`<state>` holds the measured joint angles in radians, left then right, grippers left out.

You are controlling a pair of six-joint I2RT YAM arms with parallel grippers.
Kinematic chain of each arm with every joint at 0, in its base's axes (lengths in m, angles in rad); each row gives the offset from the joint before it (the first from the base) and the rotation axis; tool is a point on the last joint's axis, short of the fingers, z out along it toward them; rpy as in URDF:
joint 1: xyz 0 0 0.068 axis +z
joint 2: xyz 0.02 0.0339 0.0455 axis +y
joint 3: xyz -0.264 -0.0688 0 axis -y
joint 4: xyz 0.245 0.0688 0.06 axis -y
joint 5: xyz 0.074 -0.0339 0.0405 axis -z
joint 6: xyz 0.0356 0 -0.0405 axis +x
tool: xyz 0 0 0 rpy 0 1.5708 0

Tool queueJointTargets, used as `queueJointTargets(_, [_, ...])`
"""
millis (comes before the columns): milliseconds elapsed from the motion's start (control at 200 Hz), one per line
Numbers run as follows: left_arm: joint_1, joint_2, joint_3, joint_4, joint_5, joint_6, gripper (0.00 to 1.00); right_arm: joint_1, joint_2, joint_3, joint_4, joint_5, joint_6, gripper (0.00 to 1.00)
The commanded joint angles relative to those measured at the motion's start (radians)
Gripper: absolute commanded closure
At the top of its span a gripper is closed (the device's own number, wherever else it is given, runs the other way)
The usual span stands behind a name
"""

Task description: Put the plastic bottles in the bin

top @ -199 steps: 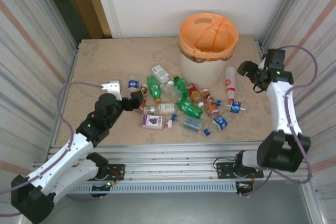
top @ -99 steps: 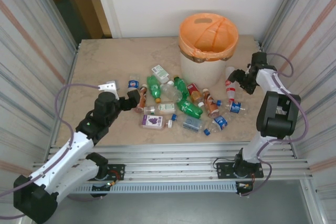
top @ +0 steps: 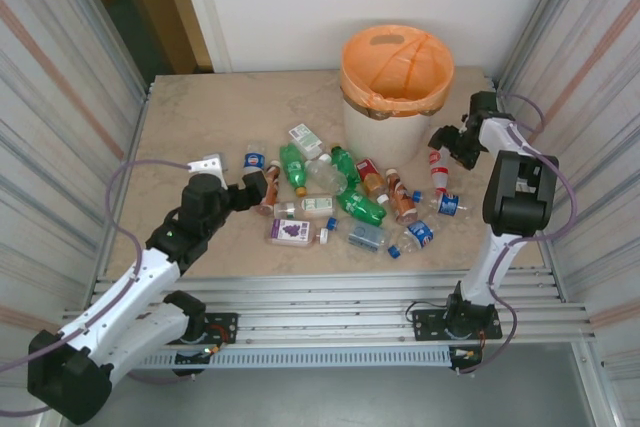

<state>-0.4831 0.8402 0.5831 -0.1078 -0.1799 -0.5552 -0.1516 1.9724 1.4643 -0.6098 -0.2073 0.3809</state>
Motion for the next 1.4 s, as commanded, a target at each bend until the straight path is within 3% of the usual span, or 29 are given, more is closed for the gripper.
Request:
queueJointTargets(0, [0.01,-0.001,0.019,0.007,0.01,-0.014,0.01,0.003,0.041,0.044,-0.024,-0.008,-0.019,0.23])
queueJointTargets(381, [0.014,-0.004,0.018,0.007,0.011,-0.012,0.01,-0.017,0.101,0.099,-0.044,0.031,-0.016,0.34])
queueJointTargets(947, [0.014,-0.009,0.02,0.006,0.022,-0.012,0.01,-0.016,0.144,0.118,-0.067,0.041,0.003,0.36])
queueJointTargets(1398, [0.017,-0.016,0.016,0.003,0.018,-0.005,0.01,-0.014,0.137,0.083,-0.015,0.026,0.079,0.55])
